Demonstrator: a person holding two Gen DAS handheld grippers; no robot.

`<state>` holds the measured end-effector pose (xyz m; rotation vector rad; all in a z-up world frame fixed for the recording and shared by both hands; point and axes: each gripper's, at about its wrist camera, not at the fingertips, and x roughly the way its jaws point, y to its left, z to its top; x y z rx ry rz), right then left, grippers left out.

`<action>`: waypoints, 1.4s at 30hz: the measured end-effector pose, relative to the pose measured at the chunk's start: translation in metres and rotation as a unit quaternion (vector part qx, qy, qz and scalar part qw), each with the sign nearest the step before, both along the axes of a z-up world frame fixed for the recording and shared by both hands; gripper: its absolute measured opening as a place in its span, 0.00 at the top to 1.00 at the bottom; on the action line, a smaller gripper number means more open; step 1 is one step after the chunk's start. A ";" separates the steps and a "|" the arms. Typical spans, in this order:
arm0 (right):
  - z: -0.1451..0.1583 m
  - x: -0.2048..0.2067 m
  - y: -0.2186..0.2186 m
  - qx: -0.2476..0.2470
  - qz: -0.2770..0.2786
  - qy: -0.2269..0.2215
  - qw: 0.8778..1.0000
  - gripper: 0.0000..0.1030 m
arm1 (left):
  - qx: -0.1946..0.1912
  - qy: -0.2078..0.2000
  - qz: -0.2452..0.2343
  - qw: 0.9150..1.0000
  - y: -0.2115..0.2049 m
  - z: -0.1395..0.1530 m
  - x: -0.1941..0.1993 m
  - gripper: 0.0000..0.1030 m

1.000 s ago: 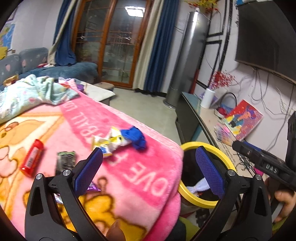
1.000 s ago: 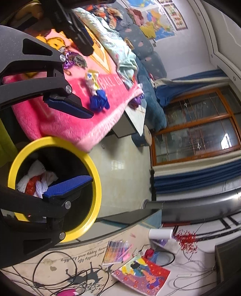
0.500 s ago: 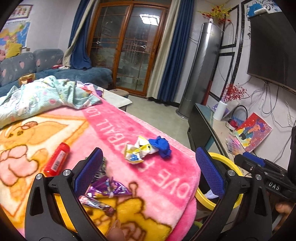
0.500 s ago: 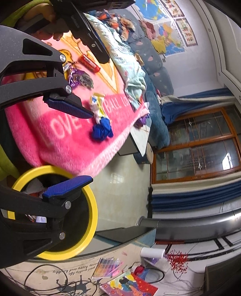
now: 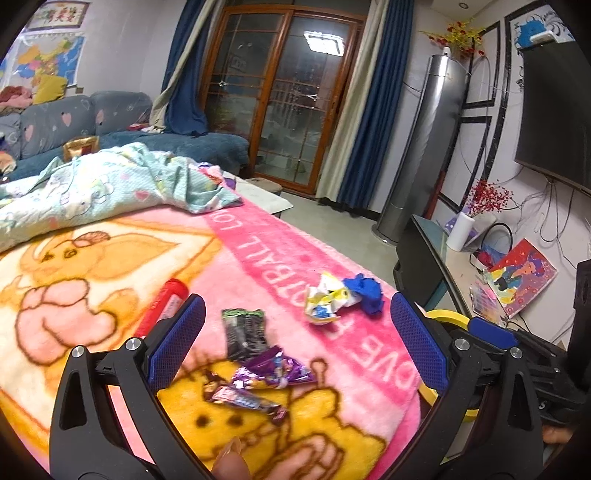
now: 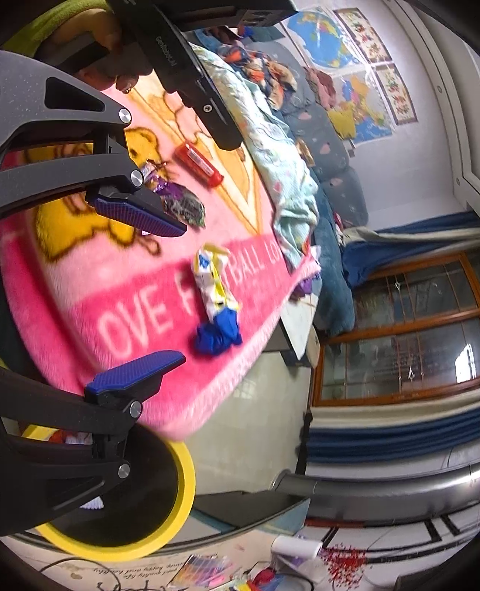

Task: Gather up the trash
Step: 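Move both tools back over the candy wrappers on the blanket, then grasp a brown candy wrapper with the left tool while the right tool grasps purple wrappers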

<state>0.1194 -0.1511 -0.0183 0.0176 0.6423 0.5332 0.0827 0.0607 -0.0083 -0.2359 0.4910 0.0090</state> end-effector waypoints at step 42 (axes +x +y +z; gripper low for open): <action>-0.092 0.048 0.107 -0.010 0.141 0.123 0.982 0.74 | -0.114 0.175 -0.034 0.977 0.066 -0.095 0.014 0.68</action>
